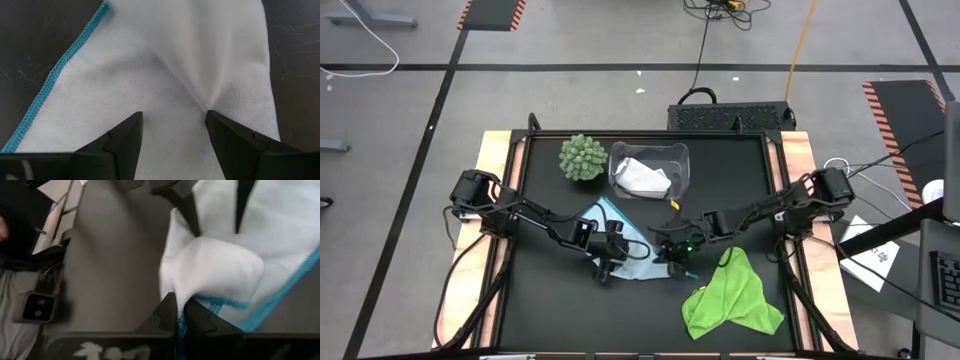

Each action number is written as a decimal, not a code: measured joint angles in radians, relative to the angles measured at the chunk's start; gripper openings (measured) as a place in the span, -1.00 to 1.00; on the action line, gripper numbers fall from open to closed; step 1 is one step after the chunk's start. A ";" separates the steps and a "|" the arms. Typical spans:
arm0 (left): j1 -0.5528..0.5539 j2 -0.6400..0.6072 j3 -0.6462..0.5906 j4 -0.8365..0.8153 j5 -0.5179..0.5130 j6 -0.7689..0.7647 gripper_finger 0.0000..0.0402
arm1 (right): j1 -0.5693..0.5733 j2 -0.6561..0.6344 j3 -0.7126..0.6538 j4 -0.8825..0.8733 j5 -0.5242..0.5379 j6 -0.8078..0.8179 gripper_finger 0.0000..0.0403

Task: Fold microfiber towels
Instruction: Fold the blue towel

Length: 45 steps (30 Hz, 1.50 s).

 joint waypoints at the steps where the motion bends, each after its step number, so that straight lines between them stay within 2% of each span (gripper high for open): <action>1: 0.001 0.001 0.000 0.001 -0.002 0.000 0.12 | 0.008 -0.003 0.000 -0.001 0.001 0.001 -0.98; 7: 0.002 0.001 -0.001 0.002 -0.008 -0.003 0.12 | 0.056 -0.003 0.000 -0.015 0.044 0.001 -0.98; 14: 0.032 0.000 -0.025 0.009 -0.108 -0.021 0.12 | 0.117 -0.004 0.000 0.027 0.079 -0.005 -0.98; 21: 0.059 -0.003 -0.082 0.108 -0.055 -0.067 0.12 | 0.197 0.041 -0.001 0.062 0.103 -0.032 -0.98; 26: 0.059 -0.003 -0.085 0.107 -0.050 -0.075 0.12 | 0.239 0.122 -0.001 0.183 0.094 -0.032 -0.97; 31: 0.061 -0.005 -0.085 0.077 -0.047 -0.034 0.12 | 0.285 0.186 0.000 0.362 -0.040 -0.031 -0.83; 34: 0.065 -0.008 -0.083 0.049 -0.064 -0.011 0.12 | 0.310 0.209 0.000 0.413 -0.059 -0.035 -0.70; 40: 0.062 -0.035 -0.087 0.053 -0.064 0.001 0.12 | 0.312 0.192 0.000 0.339 0.045 -0.118 -0.55; 45: 0.034 -0.155 -0.102 -0.039 -0.113 -0.012 0.12 | 0.285 0.182 -0.002 0.150 0.247 -0.190 -0.57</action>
